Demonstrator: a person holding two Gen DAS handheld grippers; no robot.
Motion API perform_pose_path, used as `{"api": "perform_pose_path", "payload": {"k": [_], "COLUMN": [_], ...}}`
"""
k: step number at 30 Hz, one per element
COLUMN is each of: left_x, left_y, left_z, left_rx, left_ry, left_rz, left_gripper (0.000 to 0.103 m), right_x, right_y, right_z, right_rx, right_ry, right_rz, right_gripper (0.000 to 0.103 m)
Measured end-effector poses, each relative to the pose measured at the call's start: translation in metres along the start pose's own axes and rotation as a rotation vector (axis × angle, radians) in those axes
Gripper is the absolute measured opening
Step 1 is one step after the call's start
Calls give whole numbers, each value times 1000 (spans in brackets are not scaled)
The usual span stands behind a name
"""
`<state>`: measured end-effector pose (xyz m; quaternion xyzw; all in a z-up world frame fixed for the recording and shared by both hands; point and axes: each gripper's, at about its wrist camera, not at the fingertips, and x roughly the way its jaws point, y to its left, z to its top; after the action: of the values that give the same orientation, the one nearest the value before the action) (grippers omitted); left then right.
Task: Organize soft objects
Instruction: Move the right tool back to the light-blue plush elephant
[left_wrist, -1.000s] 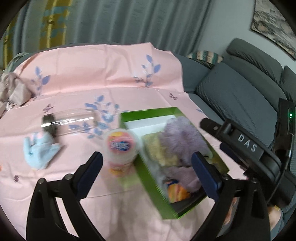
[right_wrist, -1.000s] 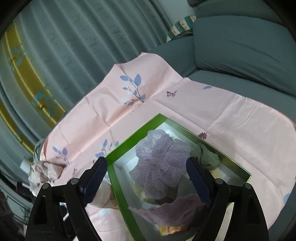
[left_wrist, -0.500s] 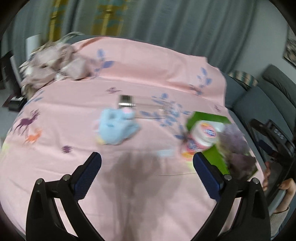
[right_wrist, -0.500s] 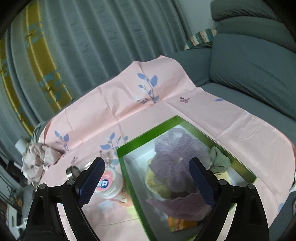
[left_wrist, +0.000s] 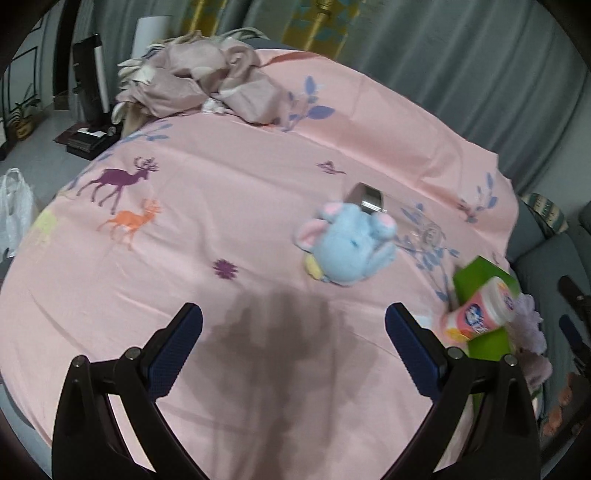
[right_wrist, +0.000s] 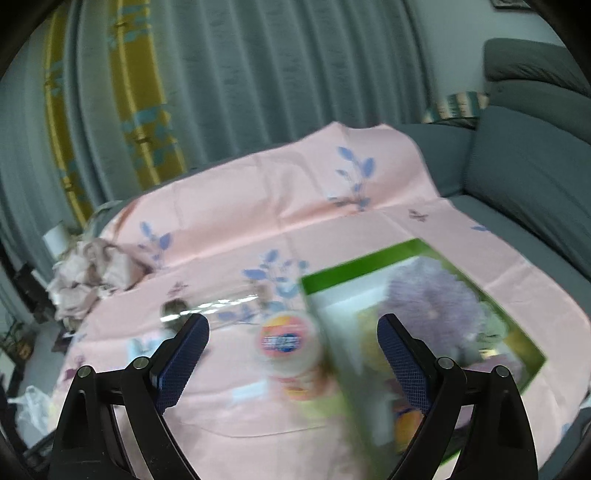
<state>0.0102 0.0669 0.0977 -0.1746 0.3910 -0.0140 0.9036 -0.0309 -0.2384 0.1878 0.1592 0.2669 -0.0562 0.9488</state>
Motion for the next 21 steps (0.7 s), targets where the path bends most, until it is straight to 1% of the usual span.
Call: {"api": "perform_pose_path", "payload": {"k": [1, 2, 3, 4, 6, 8, 9, 10, 11, 12, 13, 15, 16, 17, 18, 20, 21], "left_x": [0, 0, 1, 1, 1, 1, 1, 1, 1, 1, 0, -4, -5, -6, -6, -7, -7], "left_y": [3, 8, 12, 17, 24, 26, 25, 27, 28, 31, 33, 38, 41, 43, 45, 50, 52], "left_z": [1, 3, 4, 4, 6, 9, 10, 11, 11, 12, 13, 14, 16, 17, 19, 21, 22], "left_rx": [-8, -28, -43, -67, -114, -122, -121, -124, -128, -136, -148, -174, -186, -195, -198, -211, -217], "left_ry": [-3, -5, 0, 10, 24, 25, 25, 24, 24, 23, 20, 12, 5, -2, -5, -5, -7], "left_rz": [7, 8, 3, -1, -34, -57, -52, -35, -22, -12, -12, -23, -28, -27, -24, -6, -4], "left_gripper": [99, 99, 99, 99, 99, 99, 99, 99, 99, 99, 99, 99, 99, 99, 99, 99, 99], "right_x": [1, 3, 8, 16, 29, 39, 48, 57, 63, 78, 86, 110, 127, 137, 146, 157, 162], "right_y": [9, 14, 23, 38, 61, 81, 95, 105, 111, 124, 130, 146, 154, 158, 161, 166, 168], "right_z": [-1, -1, -2, -2, -3, -6, -6, -8, -9, -9, -11, -16, -20, -24, -28, -34, -36], "right_rx": [7, 12, 11, -12, -63, -100, -117, -127, -135, -149, -154, -156, -152, -148, -146, -135, -133], "right_ry": [13, 23, 47, 99, 166, 215, 244, 265, 278, 307, 322, 382, 430, 457, 472, 473, 478], "right_rz": [43, 66, 75, 59, 77, 122, 157, 170, 172, 163, 159, 161, 168, 158, 132, 85, 83], "right_gripper": [93, 93, 93, 93, 93, 93, 93, 93, 93, 93, 93, 93, 93, 93, 93, 93, 93]}}
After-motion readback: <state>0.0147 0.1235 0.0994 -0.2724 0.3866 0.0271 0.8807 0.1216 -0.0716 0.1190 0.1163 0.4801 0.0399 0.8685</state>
